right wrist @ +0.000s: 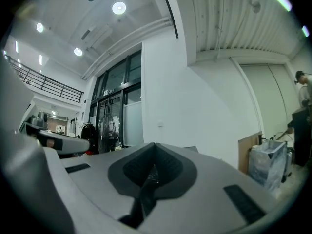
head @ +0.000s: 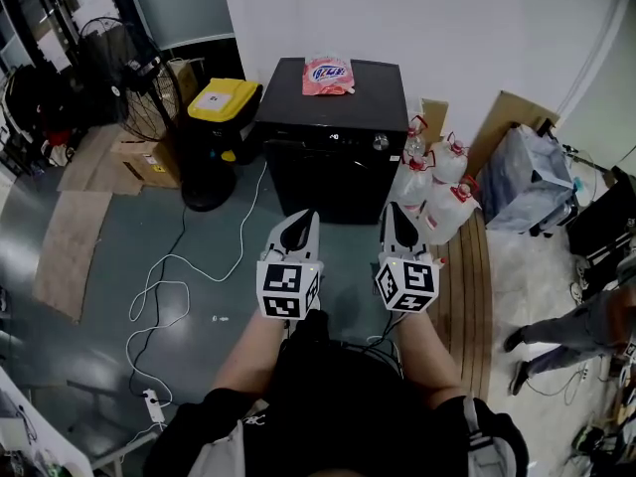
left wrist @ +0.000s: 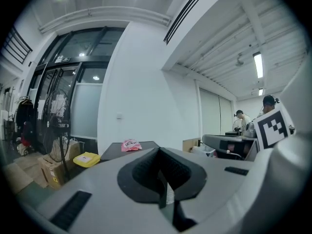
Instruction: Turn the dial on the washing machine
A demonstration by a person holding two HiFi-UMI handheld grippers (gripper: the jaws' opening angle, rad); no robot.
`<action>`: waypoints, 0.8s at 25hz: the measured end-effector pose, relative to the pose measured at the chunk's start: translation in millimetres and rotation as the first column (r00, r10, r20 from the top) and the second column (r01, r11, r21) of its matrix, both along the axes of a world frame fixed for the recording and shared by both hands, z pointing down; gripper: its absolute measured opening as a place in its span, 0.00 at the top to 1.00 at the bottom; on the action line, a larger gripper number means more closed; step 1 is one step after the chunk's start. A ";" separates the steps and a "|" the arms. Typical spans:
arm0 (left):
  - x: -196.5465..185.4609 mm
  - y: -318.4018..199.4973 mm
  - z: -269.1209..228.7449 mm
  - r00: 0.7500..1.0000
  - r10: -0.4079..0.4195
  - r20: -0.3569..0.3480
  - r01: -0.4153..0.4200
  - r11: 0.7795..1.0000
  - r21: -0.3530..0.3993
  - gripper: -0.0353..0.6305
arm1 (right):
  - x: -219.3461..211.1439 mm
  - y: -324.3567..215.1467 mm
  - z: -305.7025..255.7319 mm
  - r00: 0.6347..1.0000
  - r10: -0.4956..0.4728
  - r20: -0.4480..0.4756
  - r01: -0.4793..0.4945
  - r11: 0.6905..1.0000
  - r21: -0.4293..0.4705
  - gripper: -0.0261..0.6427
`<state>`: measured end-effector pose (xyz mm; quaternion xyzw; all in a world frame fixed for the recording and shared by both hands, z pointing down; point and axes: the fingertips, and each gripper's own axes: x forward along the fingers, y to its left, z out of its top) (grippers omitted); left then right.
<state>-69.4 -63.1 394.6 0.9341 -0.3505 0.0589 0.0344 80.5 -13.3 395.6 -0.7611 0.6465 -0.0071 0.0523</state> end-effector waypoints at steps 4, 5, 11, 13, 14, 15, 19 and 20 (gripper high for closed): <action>13.3 -40.1 3.2 1.000 0.008 -0.014 -0.008 1.000 -0.006 0.93 | 10.5 -35.6 3.1 1.000 0.007 -0.019 -0.007 1.000 -0.004 0.96; 17.4 -51.2 4.2 1.000 0.010 -0.017 -0.010 1.000 -0.008 0.93 | 14.3 -45.7 3.0 1.000 0.011 -0.026 -0.012 1.000 -0.002 0.96; 43.2 -122.3 8.1 0.999 0.049 -0.021 -0.050 0.999 -0.017 0.93 | 40.3 -111.7 3.7 0.998 0.060 -0.018 -0.060 0.998 -0.006 0.96; 52.8 -145.9 6.2 0.997 0.069 -0.023 -0.069 0.997 -0.022 0.93 | 48.9 -131.8 2.7 0.997 0.081 -0.016 -0.082 0.997 -0.010 0.96; 57.8 -157.6 5.6 0.997 0.079 -0.024 -0.079 0.997 -0.025 0.93 | 52.8 -142.1 2.6 0.996 0.090 -0.015 -0.090 0.996 -0.013 0.96; 63.0 -169.0 5.8 0.996 0.089 -0.025 -0.089 0.996 -0.029 0.93 | 56.4 -152.3 3.2 0.995 0.096 -0.016 -0.096 0.995 -0.018 0.96; 84.1 -205.7 12.9 0.991 0.133 -0.026 -0.134 0.990 -0.048 0.93 | 69.3 -186.9 12.6 0.992 0.118 -0.037 -0.120 0.991 -0.051 0.96; 89.0 -213.6 15.0 0.989 0.144 -0.026 -0.145 0.988 -0.054 0.93 | 72.4 -194.3 14.7 0.991 0.125 -0.040 -0.127 0.990 -0.059 0.96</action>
